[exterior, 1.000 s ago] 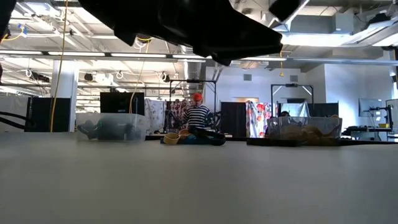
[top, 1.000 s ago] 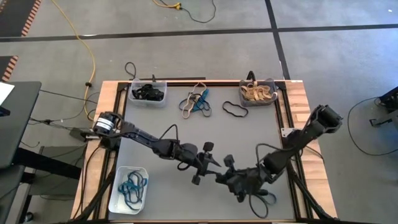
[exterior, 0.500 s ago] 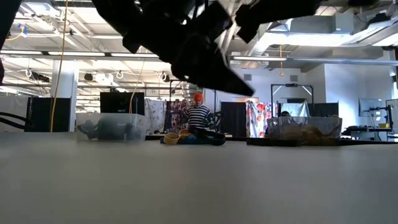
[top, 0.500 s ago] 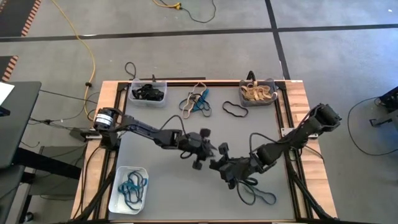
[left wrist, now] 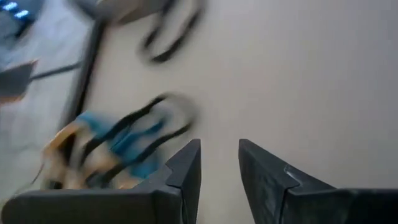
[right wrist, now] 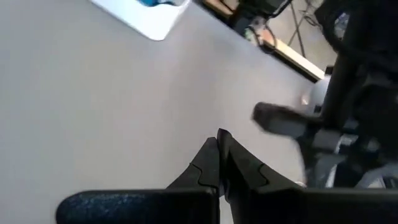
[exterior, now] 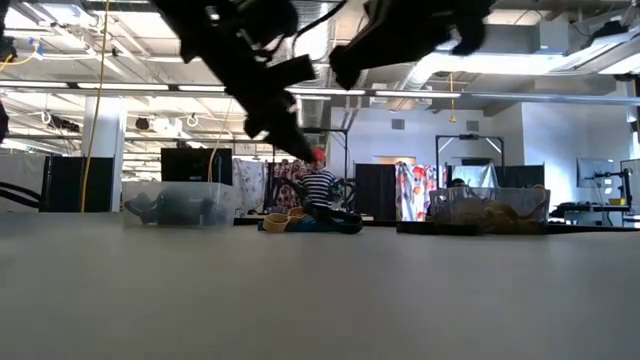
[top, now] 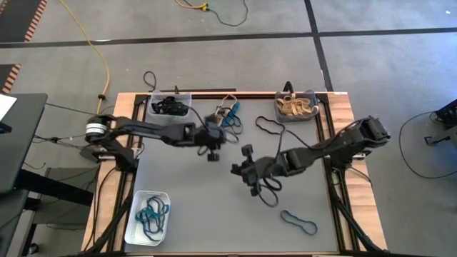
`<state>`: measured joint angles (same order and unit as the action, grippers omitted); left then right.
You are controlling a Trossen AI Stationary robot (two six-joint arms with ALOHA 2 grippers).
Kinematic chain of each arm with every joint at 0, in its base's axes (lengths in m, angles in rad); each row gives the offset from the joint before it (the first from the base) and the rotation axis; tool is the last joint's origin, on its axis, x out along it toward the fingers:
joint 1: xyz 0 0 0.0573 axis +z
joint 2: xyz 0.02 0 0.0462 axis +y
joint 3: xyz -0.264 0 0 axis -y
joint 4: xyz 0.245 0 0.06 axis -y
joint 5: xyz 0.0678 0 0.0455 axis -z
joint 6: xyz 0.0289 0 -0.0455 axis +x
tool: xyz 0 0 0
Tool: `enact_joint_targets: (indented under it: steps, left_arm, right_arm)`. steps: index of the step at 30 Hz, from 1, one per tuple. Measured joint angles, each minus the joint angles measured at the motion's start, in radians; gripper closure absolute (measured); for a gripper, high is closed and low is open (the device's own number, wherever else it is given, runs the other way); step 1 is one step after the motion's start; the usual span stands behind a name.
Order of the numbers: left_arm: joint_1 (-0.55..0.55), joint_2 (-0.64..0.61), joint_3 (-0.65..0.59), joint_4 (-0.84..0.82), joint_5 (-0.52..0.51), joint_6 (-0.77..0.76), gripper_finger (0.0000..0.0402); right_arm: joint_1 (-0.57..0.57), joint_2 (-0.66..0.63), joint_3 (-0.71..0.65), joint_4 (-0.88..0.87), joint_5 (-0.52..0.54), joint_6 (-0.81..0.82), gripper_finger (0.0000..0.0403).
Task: Sort rubber bands into baskets
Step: Put the black rubber band into the transparent bin
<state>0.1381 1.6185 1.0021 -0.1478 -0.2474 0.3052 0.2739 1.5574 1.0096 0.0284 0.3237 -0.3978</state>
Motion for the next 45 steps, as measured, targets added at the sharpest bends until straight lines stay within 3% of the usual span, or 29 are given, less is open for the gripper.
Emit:
enact_joint_targets:
  steps: [5,10,12,16,20,24,32,35,40,45]
  left_arm:
    - [0.137,-0.180,-0.137,0.004,0.027,-0.031,0.0306]
    - [0.226,-0.319,-0.308,0.109,0.293,-0.081,0.0306]
    - [0.236,-0.335,-0.375,0.180,0.352,-0.100,0.0306]
    - [0.236,-0.336,-0.459,0.212,0.333,-0.123,0.0306]
    - [0.232,-0.336,-0.481,0.215,0.321,-0.151,0.0306]
    - [0.209,-0.337,-0.481,0.224,0.321,-0.170,0.0306]
    - [0.163,-0.337,-0.480,0.204,0.320,-0.201,0.0305]
    - [0.143,-0.336,-0.480,0.209,0.319,-0.223,0.0300]
    - [0.096,-0.335,-0.480,0.259,0.318,-0.240,0.0290]
    - [0.031,-0.256,-0.480,0.346,0.311,-0.242,0.0289]
  right_arm:
    - [-0.110,0.000,0.001,0.041,-0.092,-0.016,0.0368]
    - [-0.223,0.018,0.001,0.156,-0.241,0.004,0.0368]
    - [-0.264,0.040,0.001,0.220,-0.320,0.025,0.0368]
    - [-0.335,0.116,0.003,0.332,-0.458,0.119,0.0368]
    - [-0.371,0.219,0.041,0.334,-0.539,0.201,0.0364]
    - [-0.368,0.286,0.089,0.328,-0.549,0.215,0.0330]
    - [-0.367,0.273,0.100,0.282,-0.534,0.247,0.0166]
    - [-0.365,0.247,0.101,0.224,-0.531,0.250,0.0127]
    - [-0.341,0.235,0.100,0.176,-0.531,0.251,0.0111]
    - [-0.311,0.234,0.100,0.119,-0.504,0.251,0.0112]
